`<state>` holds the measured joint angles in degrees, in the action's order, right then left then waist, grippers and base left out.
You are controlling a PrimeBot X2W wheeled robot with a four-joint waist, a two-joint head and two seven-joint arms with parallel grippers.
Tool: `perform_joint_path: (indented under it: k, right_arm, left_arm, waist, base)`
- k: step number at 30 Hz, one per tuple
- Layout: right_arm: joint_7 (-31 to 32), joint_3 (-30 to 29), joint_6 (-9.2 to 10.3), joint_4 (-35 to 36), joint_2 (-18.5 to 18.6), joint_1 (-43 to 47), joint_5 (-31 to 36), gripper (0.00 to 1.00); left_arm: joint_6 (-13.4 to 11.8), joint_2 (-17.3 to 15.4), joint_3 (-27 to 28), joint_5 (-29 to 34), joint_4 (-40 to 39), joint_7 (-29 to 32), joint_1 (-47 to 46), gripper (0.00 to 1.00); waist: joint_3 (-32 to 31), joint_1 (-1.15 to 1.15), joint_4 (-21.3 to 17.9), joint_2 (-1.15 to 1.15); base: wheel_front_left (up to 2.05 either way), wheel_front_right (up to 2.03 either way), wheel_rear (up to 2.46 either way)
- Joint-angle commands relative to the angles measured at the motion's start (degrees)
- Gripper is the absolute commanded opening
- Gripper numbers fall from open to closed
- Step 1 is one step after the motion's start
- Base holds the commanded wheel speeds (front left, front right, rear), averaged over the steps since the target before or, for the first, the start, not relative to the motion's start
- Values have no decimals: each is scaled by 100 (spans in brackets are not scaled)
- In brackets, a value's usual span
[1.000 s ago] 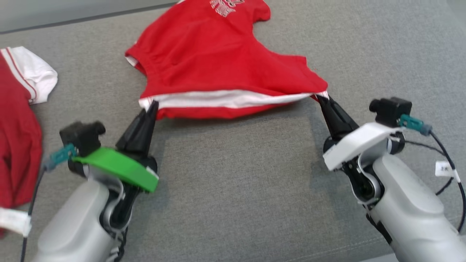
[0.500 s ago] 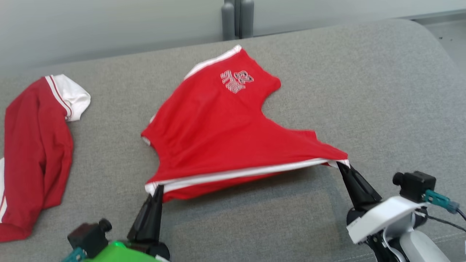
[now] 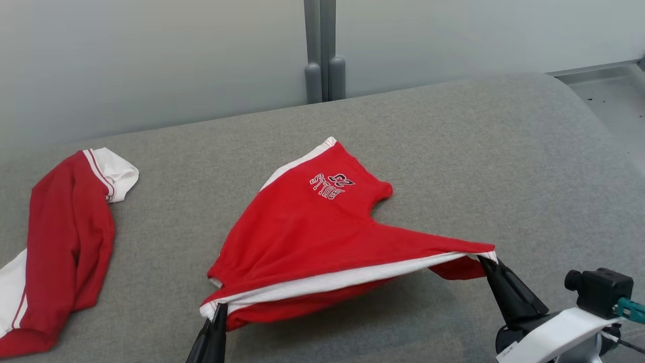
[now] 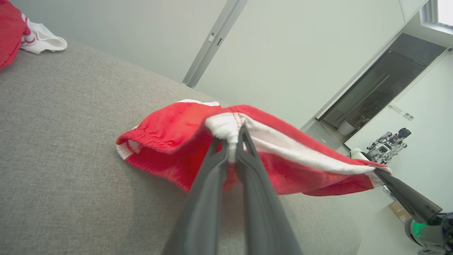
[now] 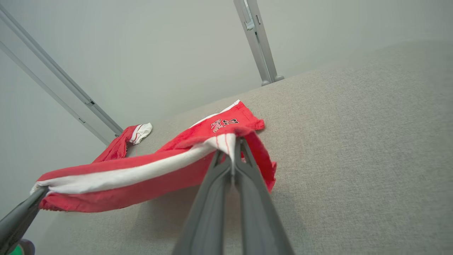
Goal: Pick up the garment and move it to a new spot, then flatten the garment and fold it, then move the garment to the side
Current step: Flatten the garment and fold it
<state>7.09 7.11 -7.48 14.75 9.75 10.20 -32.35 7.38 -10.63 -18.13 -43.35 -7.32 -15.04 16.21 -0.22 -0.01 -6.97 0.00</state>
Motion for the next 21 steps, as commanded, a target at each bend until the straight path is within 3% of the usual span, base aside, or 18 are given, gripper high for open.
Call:
perform_joint_path:
  k: [1,9,21]
  right_arm:
    - [67,-62,-2,125,-31,116,33,0]
    - [317,-130,-2,103,-78,32,187,0]
    - [424,-99,-2,-1455,240,-1300,115,0]
  left_arm:
    - [9,-56,60,-85,-71,-17,111,0]
    - [9,-7,-129,-246,57,-17,-115,0]
    - [-76,551,-372,-488,1387,79,-1393,0]
  waist:
    - [-20,1,-16,0]
    - [13,1,25,0]
    - [256,1,637,0]
  base:
    - [0,0,0]
    - [0,0,0]
    - [0,0,0]
